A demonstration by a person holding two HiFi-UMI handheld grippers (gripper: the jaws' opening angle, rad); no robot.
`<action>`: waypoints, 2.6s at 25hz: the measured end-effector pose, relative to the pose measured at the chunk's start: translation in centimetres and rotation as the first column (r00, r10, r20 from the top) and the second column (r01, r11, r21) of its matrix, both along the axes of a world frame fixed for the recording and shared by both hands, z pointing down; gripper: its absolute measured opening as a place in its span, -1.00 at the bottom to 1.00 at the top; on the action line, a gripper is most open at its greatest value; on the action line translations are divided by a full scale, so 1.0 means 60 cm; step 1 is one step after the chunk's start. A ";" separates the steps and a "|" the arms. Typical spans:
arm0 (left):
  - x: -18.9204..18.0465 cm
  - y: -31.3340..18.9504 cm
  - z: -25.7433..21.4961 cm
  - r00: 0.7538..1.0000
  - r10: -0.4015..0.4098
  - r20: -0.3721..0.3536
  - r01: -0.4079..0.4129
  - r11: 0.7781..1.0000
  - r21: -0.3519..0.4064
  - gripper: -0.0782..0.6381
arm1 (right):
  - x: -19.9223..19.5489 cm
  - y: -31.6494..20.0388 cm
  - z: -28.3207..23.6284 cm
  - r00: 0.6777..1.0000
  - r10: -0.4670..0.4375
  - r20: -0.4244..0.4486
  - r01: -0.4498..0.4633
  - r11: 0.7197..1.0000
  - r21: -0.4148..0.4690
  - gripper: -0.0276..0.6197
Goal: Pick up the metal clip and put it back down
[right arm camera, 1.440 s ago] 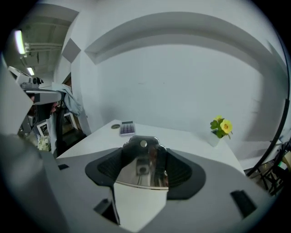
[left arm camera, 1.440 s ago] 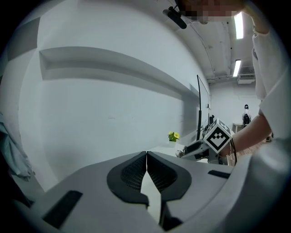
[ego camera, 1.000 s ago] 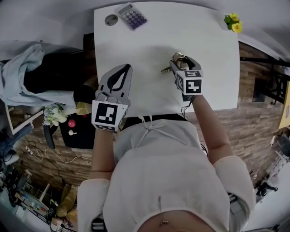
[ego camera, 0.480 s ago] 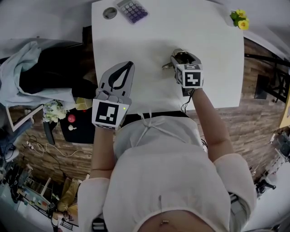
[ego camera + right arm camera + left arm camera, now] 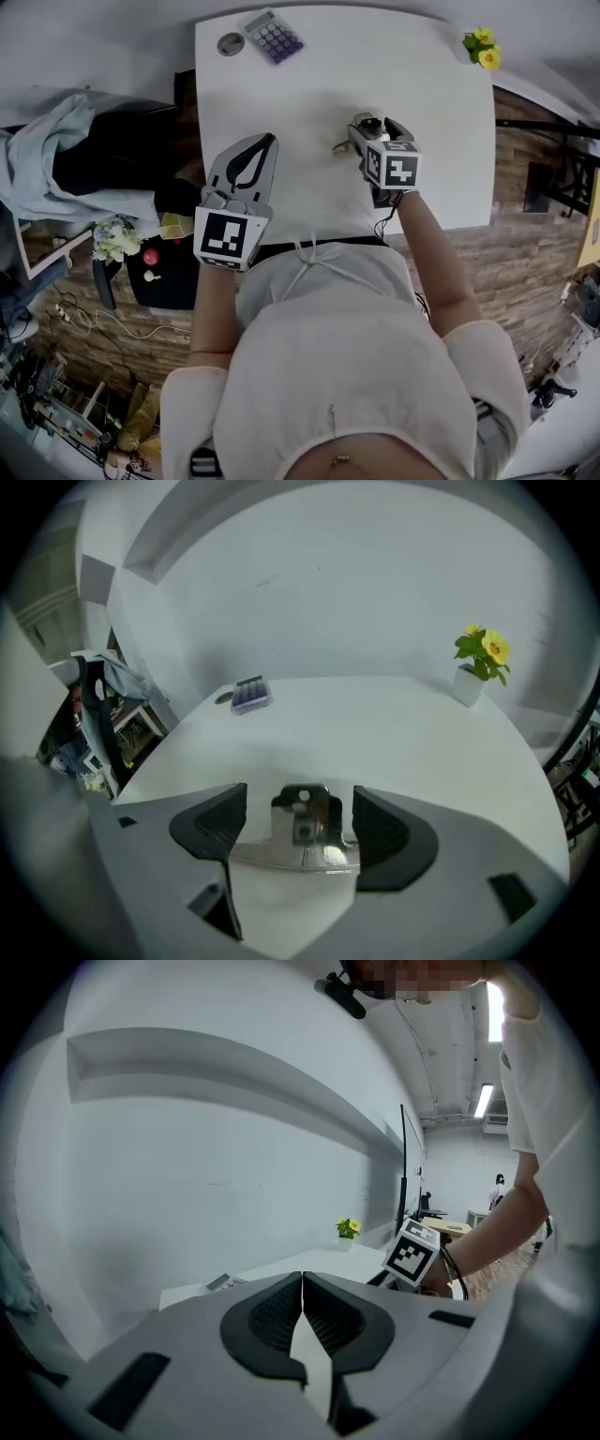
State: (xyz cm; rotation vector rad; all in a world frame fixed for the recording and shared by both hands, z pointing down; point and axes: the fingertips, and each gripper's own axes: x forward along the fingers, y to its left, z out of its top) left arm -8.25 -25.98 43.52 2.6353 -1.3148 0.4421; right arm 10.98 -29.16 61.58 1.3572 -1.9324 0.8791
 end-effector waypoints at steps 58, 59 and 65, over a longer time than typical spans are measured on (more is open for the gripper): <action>-0.080 0.035 -0.188 0.988 -0.051 -0.147 0.074 0.984 0.160 -0.73 | -0.087 0.074 -0.471 0.974 -0.224 -0.018 0.153 0.600 0.785 -0.91; -0.081 0.035 -0.187 0.988 -0.051 -0.148 0.074 0.984 0.160 -0.73 | -0.088 0.074 -0.470 0.974 -0.227 -0.020 0.156 0.600 0.785 -0.91; -0.083 0.036 -0.182 0.987 -0.056 -0.149 0.079 0.985 0.151 -0.73 | -0.082 0.075 -0.467 0.975 -0.219 -0.021 0.153 0.606 0.781 -0.91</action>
